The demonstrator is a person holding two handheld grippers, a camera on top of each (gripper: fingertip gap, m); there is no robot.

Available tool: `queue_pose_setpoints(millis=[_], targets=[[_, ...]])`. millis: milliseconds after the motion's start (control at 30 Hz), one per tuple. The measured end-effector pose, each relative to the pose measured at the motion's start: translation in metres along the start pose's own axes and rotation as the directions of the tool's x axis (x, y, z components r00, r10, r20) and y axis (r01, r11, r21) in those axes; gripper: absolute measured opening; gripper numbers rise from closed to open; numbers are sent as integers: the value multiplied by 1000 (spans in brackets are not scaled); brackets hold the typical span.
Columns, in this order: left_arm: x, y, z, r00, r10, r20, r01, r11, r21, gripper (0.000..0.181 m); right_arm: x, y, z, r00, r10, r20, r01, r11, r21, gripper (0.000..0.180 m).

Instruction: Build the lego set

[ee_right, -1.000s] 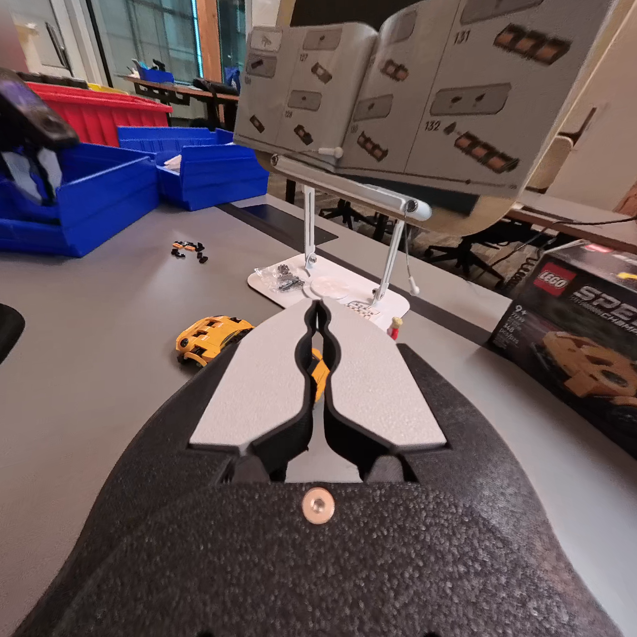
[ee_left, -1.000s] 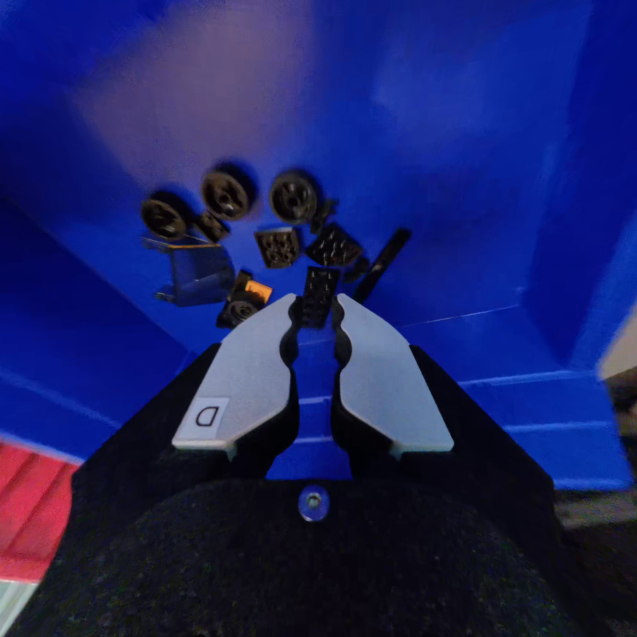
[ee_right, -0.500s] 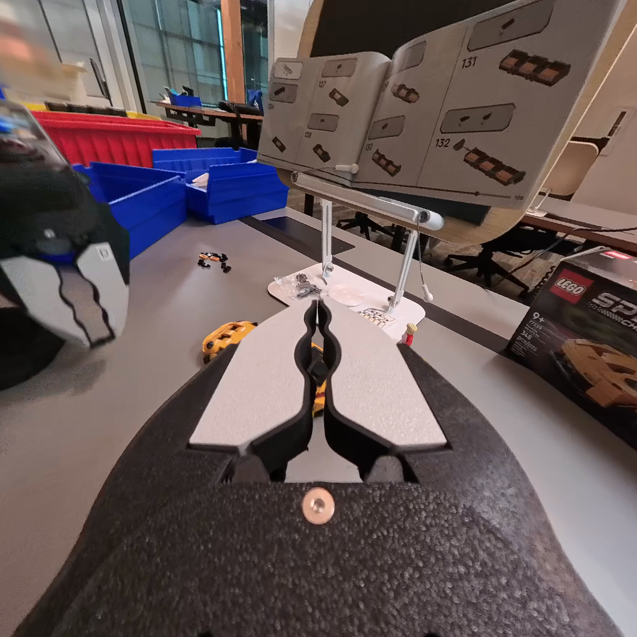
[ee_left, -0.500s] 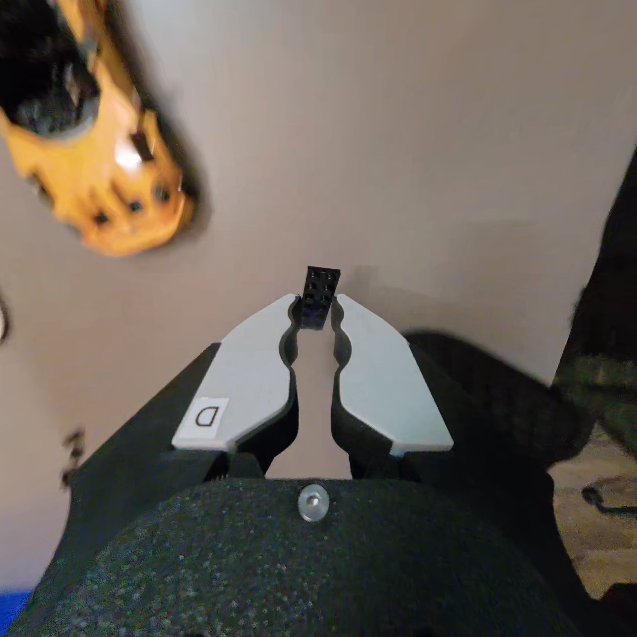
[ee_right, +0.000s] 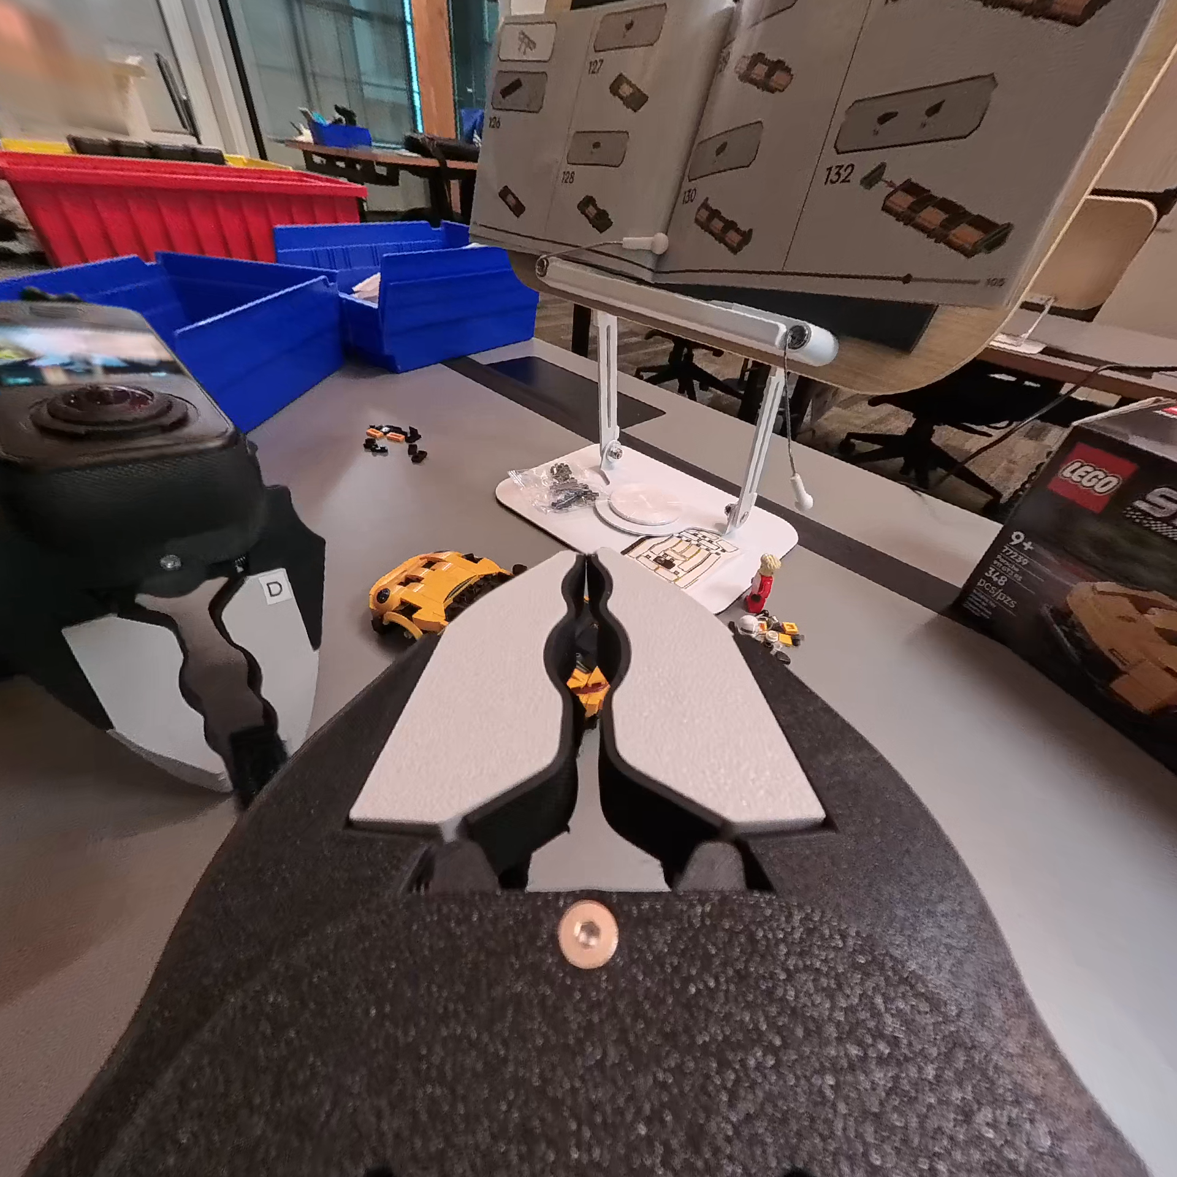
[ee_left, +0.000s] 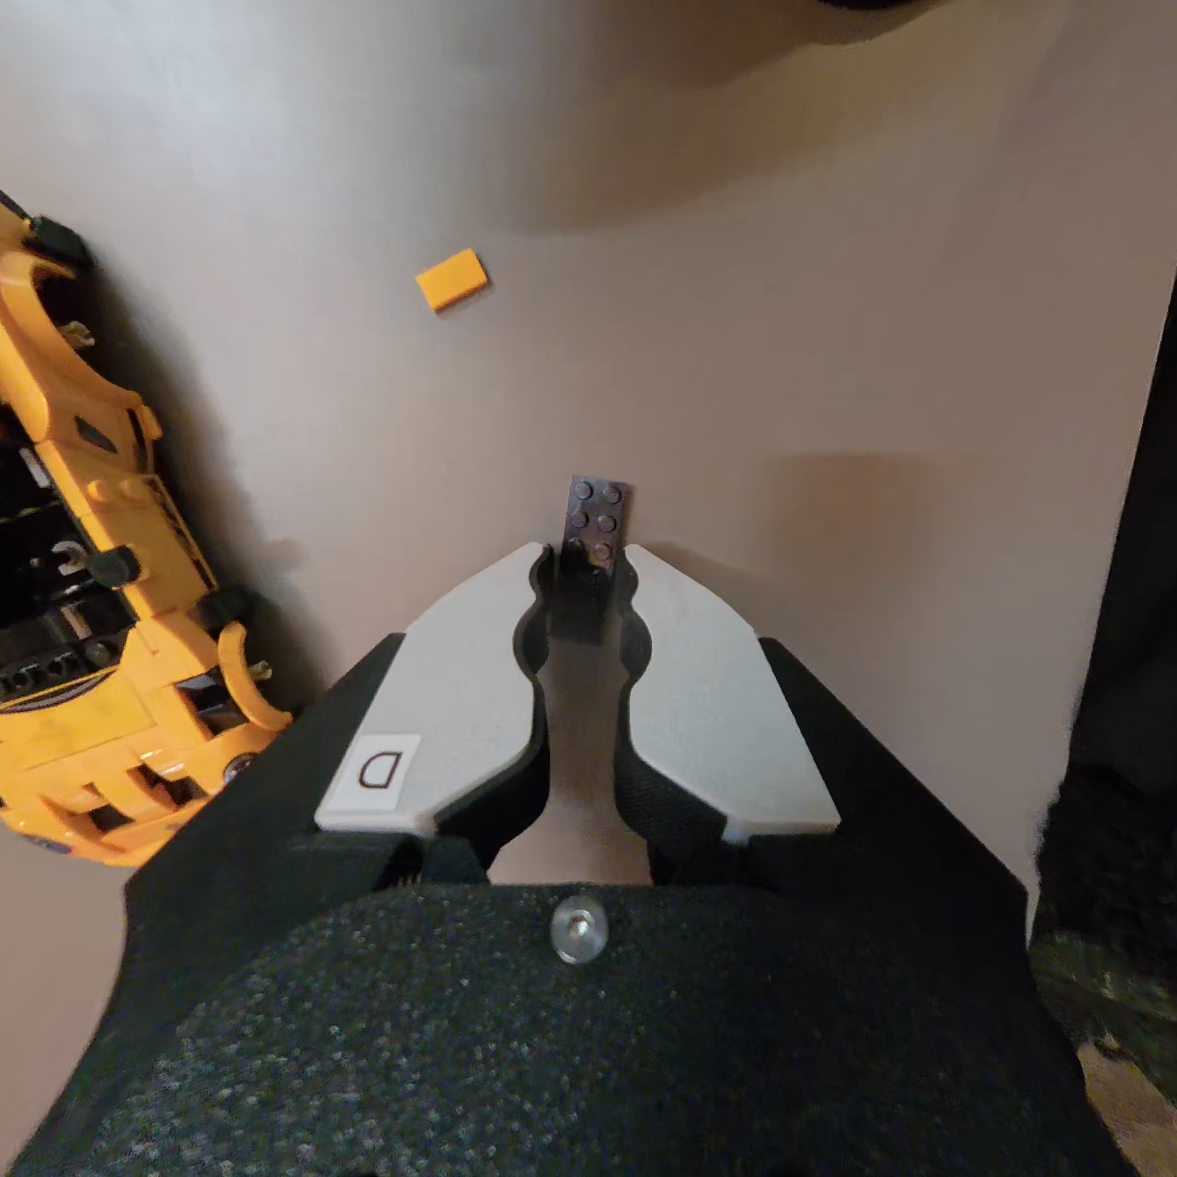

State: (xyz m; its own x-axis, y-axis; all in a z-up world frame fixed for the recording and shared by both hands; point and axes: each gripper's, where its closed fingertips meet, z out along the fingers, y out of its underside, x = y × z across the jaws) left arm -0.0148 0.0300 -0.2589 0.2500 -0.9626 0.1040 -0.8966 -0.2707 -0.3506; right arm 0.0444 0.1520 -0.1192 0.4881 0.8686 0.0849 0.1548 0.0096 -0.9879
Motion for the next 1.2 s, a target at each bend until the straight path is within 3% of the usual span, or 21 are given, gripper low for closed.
queue_pose_setpoints(millis=[200, 367, 500, 600, 733, 967, 1200], targets=[[-1, -14, -15, 998, -58, -18, 61, 973, 221, 39, -1, 4, 2, 1000, -2, 3, 2, 1000, -12, 1], [-49, -14, -69, 966, -241, 98, 162, 850, 502, 42, -1, 10, 5, 1000, 12, 18, -12, 999, -41, 4], [-97, 11, -92, 890, -413, 193, 220, 759, 613, 55, -6, 17, 8, 999, 1, 50, 3, 997, -81, 7], [-110, 24, -76, 869, -453, 199, 262, 763, 591, 67, -14, 31, 8, 994, -41, 106, 60, 981, -185, 11], [-113, 23, -52, 889, -387, 245, 220, 830, 512, 76, -21, 53, -1, 984, -43, 175, 105, 927, -360, 12], [-127, 31, -41, 889, -333, 314, 183, 888, 422, 73, -53, 87, -19, 966, 7, 260, 149, 802, -579, 13], [-121, 38, -60, 867, -298, 399, 127, 907, 400, 65, -71, 120, -22, 972, 90, 217, 101, 674, -732, 17]])
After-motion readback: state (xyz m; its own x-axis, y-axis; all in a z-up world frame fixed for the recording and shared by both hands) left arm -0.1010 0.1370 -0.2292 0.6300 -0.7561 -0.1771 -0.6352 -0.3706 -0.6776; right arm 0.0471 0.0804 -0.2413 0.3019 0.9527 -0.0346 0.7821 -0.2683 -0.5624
